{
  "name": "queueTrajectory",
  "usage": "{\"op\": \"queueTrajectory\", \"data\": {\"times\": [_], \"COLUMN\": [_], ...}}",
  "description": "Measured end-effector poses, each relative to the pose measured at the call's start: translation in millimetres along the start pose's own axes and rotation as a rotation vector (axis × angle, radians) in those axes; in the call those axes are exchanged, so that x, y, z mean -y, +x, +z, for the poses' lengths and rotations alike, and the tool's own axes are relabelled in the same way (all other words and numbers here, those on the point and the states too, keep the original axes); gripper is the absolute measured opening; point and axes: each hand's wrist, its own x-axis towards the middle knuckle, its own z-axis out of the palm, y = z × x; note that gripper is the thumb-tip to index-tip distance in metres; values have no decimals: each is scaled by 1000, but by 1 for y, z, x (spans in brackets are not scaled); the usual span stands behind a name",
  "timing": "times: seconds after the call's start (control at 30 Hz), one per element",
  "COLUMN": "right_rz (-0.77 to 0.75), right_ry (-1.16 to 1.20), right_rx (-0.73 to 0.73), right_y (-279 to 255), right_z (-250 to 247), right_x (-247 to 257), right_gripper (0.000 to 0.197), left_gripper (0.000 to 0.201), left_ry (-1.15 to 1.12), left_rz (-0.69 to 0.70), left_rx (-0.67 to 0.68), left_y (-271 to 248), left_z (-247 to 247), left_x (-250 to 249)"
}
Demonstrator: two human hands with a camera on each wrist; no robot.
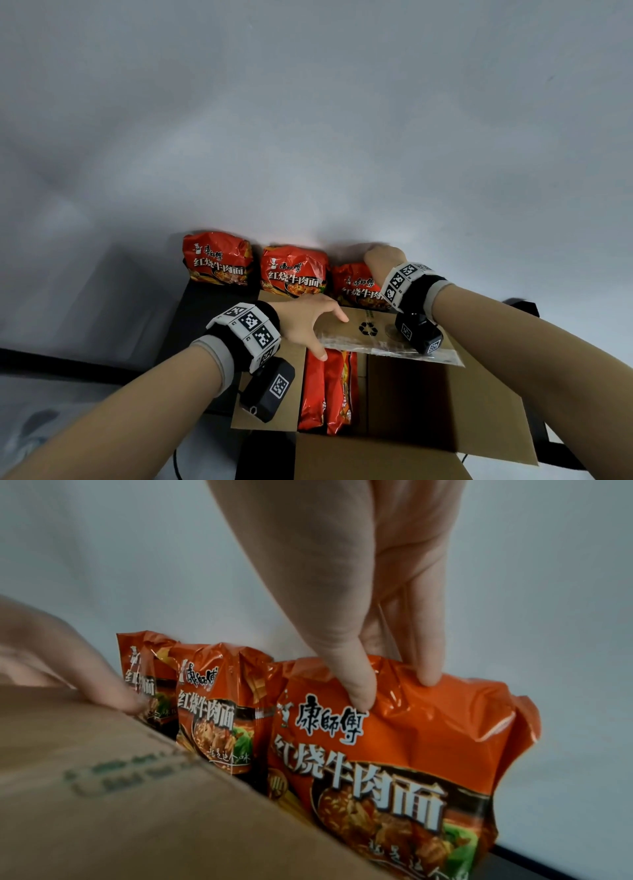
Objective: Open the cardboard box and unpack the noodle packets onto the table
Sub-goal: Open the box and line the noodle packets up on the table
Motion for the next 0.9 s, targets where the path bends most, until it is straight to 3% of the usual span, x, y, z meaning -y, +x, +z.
{"op": "queueTrajectory", "data": {"times": [0.2, 0.33, 0.43, 0.57, 0.7, 0.8, 0.9], "right_rz": [8, 7, -68, -291, -430, -289, -26], "right_ry": [90, 410, 784, 1107, 1052, 867, 887], "right_rx": [-154, -251, -227, -27, 390, 622, 619], "right_y": [-7, -22, -52, -114, -151, -138, -115], "right_z": [-12, -31, -49, -62, -31, 12, 54], "right_x": [-9, -32, -47, -42, -17, 10, 32], "right_gripper": [31, 31, 25, 28, 29, 27, 37], "left_gripper": [70, 63, 51, 32, 21, 27, 28], "left_ry": [-33, -70, -92, -219, -376, -319, -287], "left_rz": [-17, -26, -15, -11, -79, -63, -54], "left_rx": [29, 38, 18, -119, -236, -277, -310], "left_y": [2, 1, -1, -2, 1, 3, 3], "left_z": [-3, -8, -17, -28, -24, -21, -20], "left_x": [2, -2, -6, -10, -10, -12, -17]}}
